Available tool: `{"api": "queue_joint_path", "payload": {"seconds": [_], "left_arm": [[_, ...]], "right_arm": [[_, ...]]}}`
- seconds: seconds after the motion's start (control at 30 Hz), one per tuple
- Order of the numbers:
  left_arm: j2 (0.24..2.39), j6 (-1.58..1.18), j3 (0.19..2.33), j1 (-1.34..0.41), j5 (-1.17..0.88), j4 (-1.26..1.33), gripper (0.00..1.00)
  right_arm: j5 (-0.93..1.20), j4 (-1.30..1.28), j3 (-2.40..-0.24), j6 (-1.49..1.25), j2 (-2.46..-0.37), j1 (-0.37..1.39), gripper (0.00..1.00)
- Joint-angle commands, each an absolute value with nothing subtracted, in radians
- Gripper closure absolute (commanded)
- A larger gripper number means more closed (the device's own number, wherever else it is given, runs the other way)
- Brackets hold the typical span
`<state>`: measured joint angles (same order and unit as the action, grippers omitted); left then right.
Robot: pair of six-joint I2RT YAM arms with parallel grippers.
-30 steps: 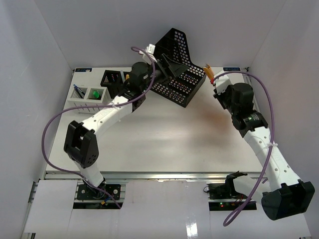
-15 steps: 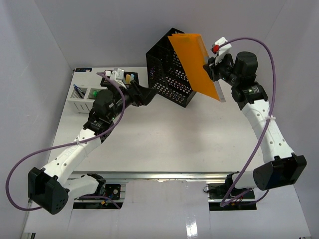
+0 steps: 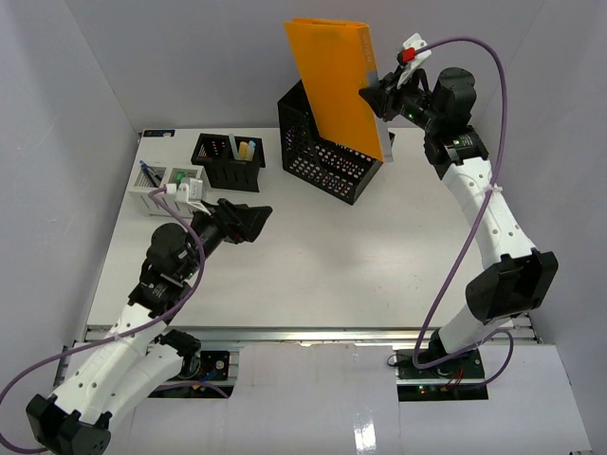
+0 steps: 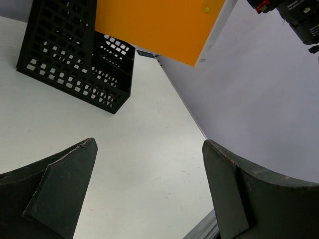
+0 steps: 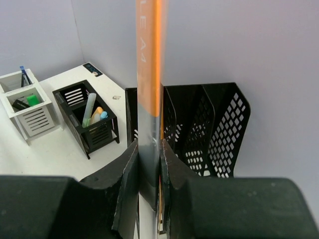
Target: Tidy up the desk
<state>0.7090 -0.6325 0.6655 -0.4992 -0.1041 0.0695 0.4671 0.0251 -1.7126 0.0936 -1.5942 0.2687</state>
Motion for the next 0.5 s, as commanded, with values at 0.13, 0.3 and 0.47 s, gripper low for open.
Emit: {"api": "queue_joint_path", "payload": {"seconds": [0.13,0.3,0.47], "left_arm": [[0.583,-0.664,0.577,-0.494,-0.029,0.006,0.02],[0.569,-0.67,0.569,-0.494,-0.029,-0.024,0.02],[0.575,-0.678,0.558,-0.494,-0.036,-0.015,0.02]], "right_arm": [[0.565,0.232,-1.741,0.008,-1.652,0.267,0.92],[0.581,0.323,-1.691,-0.044,-1.681,0.267,0.92],[0.593,0.441,-1.64,-0.057,-1.716,0.265,0.92]]}}
